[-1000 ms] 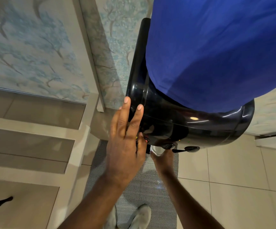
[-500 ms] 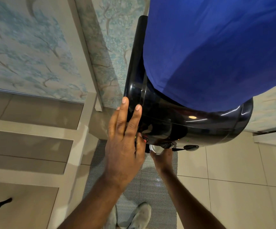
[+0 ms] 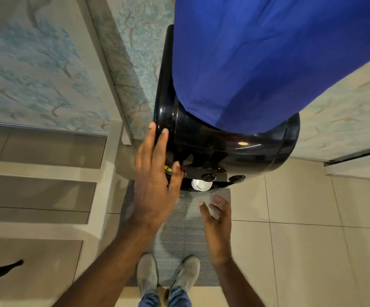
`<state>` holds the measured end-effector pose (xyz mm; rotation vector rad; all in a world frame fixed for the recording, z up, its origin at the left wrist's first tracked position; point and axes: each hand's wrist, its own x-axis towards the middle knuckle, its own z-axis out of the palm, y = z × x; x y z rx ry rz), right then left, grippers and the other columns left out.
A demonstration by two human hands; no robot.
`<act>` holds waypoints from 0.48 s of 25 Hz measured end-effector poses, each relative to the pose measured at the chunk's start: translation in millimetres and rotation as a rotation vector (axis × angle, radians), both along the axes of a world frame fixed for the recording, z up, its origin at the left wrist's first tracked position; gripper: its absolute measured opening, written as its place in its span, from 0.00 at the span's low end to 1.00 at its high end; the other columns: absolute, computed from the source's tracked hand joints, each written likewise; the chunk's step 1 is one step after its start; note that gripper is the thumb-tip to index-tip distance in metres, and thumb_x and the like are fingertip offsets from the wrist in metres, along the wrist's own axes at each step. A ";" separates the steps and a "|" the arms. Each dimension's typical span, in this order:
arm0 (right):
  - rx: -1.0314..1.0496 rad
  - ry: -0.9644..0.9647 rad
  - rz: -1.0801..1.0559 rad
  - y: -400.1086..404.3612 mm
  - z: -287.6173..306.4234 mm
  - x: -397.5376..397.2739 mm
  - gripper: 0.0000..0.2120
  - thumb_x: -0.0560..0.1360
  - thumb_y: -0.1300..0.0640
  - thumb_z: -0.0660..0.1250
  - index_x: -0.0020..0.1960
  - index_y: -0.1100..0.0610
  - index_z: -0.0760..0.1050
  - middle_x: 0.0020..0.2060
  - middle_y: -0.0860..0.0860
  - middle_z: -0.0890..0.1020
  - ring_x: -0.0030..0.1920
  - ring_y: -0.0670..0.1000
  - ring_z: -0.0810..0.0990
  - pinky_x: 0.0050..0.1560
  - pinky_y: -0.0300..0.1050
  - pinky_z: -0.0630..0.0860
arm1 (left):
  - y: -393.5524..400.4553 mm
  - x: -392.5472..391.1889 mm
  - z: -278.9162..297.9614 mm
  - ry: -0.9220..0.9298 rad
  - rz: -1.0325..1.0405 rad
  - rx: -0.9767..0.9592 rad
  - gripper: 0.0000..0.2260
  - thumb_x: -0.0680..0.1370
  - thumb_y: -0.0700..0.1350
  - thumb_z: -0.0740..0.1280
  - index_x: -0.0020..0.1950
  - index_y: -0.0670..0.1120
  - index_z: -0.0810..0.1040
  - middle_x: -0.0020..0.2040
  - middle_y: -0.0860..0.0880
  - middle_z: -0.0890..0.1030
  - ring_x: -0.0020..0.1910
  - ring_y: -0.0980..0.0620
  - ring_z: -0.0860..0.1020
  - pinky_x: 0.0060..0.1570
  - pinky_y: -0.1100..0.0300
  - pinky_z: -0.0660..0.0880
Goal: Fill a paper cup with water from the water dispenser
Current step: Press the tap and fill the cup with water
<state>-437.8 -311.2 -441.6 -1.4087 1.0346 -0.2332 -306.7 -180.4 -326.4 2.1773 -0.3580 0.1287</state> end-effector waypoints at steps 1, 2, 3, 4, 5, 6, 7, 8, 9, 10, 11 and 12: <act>0.006 -0.027 -0.021 2.3 13.9 0.5 0.22 0.73 0.47 0.77 0.64 0.48 0.74 0.62 0.48 0.78 0.63 0.44 0.78 0.47 0.33 0.80 | -0.7 -0.2 3.7 0.044 0.030 -0.048 0.33 0.83 0.45 0.65 0.84 0.51 0.53 0.85 0.55 0.49 0.83 0.57 0.49 0.80 0.55 0.58; -0.001 -0.050 -0.037 3.5 26.2 2.8 0.22 0.73 0.46 0.76 0.64 0.48 0.74 0.62 0.47 0.79 0.62 0.43 0.79 0.46 0.32 0.79 | -1.5 0.1 8.0 0.099 0.064 -0.105 0.33 0.83 0.47 0.65 0.84 0.51 0.53 0.84 0.54 0.51 0.83 0.57 0.51 0.81 0.50 0.60; -0.006 -0.072 -0.055 3.0 36.2 6.5 0.21 0.75 0.47 0.76 0.64 0.50 0.75 0.62 0.48 0.80 0.62 0.44 0.79 0.47 0.30 0.78 | -3.1 1.3 12.9 0.157 0.100 -0.159 0.33 0.83 0.49 0.66 0.84 0.50 0.52 0.84 0.52 0.53 0.82 0.56 0.54 0.80 0.47 0.62; -0.005 -0.088 -0.074 2.4 44.3 11.0 0.20 0.76 0.49 0.76 0.64 0.51 0.75 0.62 0.48 0.80 0.62 0.46 0.80 0.47 0.29 0.78 | -4.6 2.9 17.7 0.205 0.133 -0.197 0.34 0.83 0.50 0.67 0.84 0.50 0.52 0.83 0.51 0.56 0.82 0.55 0.57 0.79 0.46 0.64; -0.002 -0.101 -0.090 1.0 50.4 16.4 0.20 0.77 0.51 0.75 0.65 0.52 0.74 0.62 0.48 0.80 0.62 0.48 0.80 0.47 0.30 0.78 | -6.5 5.5 21.5 0.229 0.161 -0.219 0.35 0.82 0.51 0.68 0.84 0.49 0.53 0.82 0.50 0.58 0.80 0.55 0.59 0.78 0.46 0.65; 0.002 -0.112 -0.103 -0.5 55.3 21.7 0.20 0.77 0.51 0.75 0.65 0.53 0.74 0.62 0.48 0.80 0.62 0.49 0.81 0.48 0.31 0.78 | -8.4 7.2 24.6 0.230 0.177 -0.226 0.36 0.81 0.52 0.69 0.83 0.49 0.55 0.80 0.49 0.61 0.79 0.55 0.61 0.78 0.48 0.66; 0.006 -0.121 -0.118 -2.0 59.6 26.6 0.20 0.77 0.51 0.75 0.66 0.53 0.74 0.61 0.47 0.80 0.62 0.49 0.81 0.49 0.32 0.77 | -10.1 8.6 26.6 0.218 0.182 -0.224 0.36 0.81 0.52 0.71 0.83 0.49 0.56 0.79 0.49 0.62 0.78 0.55 0.62 0.77 0.49 0.67; 0.009 -0.132 -0.128 -3.5 62.4 31.4 0.20 0.77 0.51 0.75 0.66 0.52 0.74 0.61 0.45 0.80 0.62 0.48 0.81 0.49 0.33 0.77 | -11.1 9.5 27.4 0.205 0.179 -0.217 0.36 0.80 0.53 0.71 0.83 0.49 0.56 0.78 0.49 0.63 0.77 0.56 0.63 0.77 0.52 0.67; 0.019 -0.145 -0.134 -4.6 63.9 35.5 0.20 0.77 0.51 0.76 0.65 0.52 0.73 0.61 0.44 0.79 0.63 0.48 0.81 0.48 0.32 0.78 | -11.7 10.3 27.1 0.195 0.173 -0.206 0.37 0.79 0.53 0.72 0.83 0.50 0.56 0.78 0.49 0.63 0.76 0.57 0.62 0.77 0.53 0.67; 0.039 -0.163 -0.142 -5.5 64.2 39.0 0.20 0.77 0.52 0.76 0.64 0.51 0.73 0.61 0.44 0.79 0.63 0.49 0.80 0.47 0.30 0.78 | -12.1 10.6 26.3 0.188 0.165 -0.190 0.37 0.79 0.54 0.72 0.83 0.50 0.56 0.78 0.50 0.63 0.77 0.57 0.62 0.77 0.54 0.66; 0.069 -0.186 -0.158 -5.8 64.2 42.2 0.19 0.77 0.53 0.76 0.63 0.52 0.73 0.60 0.46 0.79 0.64 0.50 0.80 0.47 0.29 0.78 | -12.1 11.1 25.3 0.182 0.159 -0.171 0.38 0.79 0.54 0.72 0.83 0.50 0.55 0.79 0.50 0.62 0.78 0.56 0.61 0.77 0.53 0.66; 0.099 -0.202 -0.175 -6.3 63.2 45.1 0.19 0.76 0.55 0.77 0.63 0.53 0.72 0.61 0.47 0.79 0.65 0.52 0.80 0.47 0.28 0.78 | -12.3 11.4 24.1 0.176 0.152 -0.152 0.39 0.79 0.54 0.72 0.83 0.50 0.53 0.80 0.49 0.60 0.79 0.55 0.60 0.78 0.53 0.65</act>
